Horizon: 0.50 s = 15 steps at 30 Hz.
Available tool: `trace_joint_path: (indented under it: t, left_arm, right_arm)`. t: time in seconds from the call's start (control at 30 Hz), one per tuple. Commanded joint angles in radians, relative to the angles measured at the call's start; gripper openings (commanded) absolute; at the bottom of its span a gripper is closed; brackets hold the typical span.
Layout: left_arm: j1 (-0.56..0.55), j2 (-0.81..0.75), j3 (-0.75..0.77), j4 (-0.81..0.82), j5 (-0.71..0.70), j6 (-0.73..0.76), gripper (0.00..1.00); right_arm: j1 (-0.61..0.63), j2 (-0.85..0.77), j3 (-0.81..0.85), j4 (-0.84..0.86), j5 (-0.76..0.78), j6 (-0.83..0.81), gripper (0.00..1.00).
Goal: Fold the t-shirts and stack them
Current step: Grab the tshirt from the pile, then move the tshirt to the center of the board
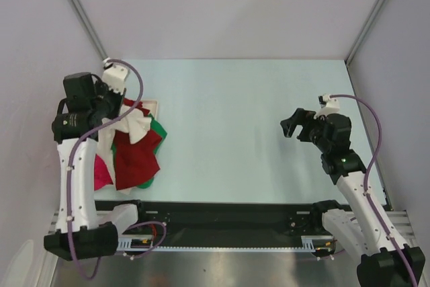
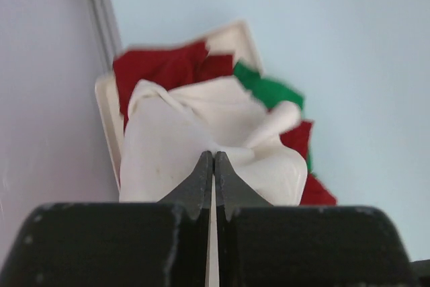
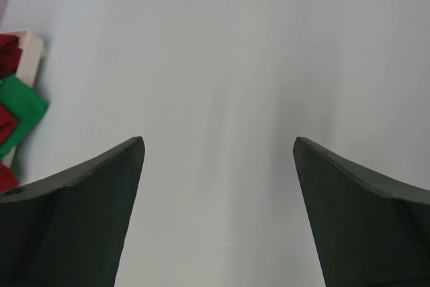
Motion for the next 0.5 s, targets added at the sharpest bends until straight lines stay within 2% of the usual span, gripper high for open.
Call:
trace_joint_path:
  t: [0.0,0.03,0.1,0.13,0.2,0.23,0.33,0.4,0.47]
  left_arm:
    - [-0.174,-0.043,0.147,0.023,0.111,-0.043,0.00]
    - [-0.286,-0.037,0.202,0.029,0.119,-0.068,0.00]
    - [-0.388,-0.005,0.257,0.041,0.131,-0.089,0.00]
    - [-0.500,0.026,0.301,0.046,0.125,-0.109,0.00]
    - [-0.617,0.057,0.334,0.067,0.114,-0.112,0.01]
    - [-0.725,0.089,0.351,0.078,0.105,-0.115,0.00]
    - [-0.841,0.158,0.380,0.107,0.137,-0.131,0.00]
    - [-0.848,0.245,0.388,0.125,0.192,-0.141,0.00]
    - [-0.848,0.331,0.366,0.154,0.183,-0.151,0.00]
  right_arm:
    - [0.058,0.002,0.064,0.079,-0.086,0.042,0.99]
    - [0.081,0.003,0.080,0.088,-0.086,0.046,0.99]
    - [0.140,0.022,0.103,0.105,-0.084,0.034,0.99]
    - [0.204,0.031,0.135,0.109,-0.086,0.023,0.99]
    - [0.247,0.055,0.167,0.113,-0.110,-0.004,1.00]
    - [0.268,0.061,0.178,0.120,-0.132,-0.006,1.00]
    - [0.267,0.057,0.193,0.148,-0.187,0.016,1.00]
    - [0.266,0.040,0.192,0.130,-0.143,0.011,1.00]
    - [0.264,0.032,0.187,0.100,-0.083,0.003,1.00]
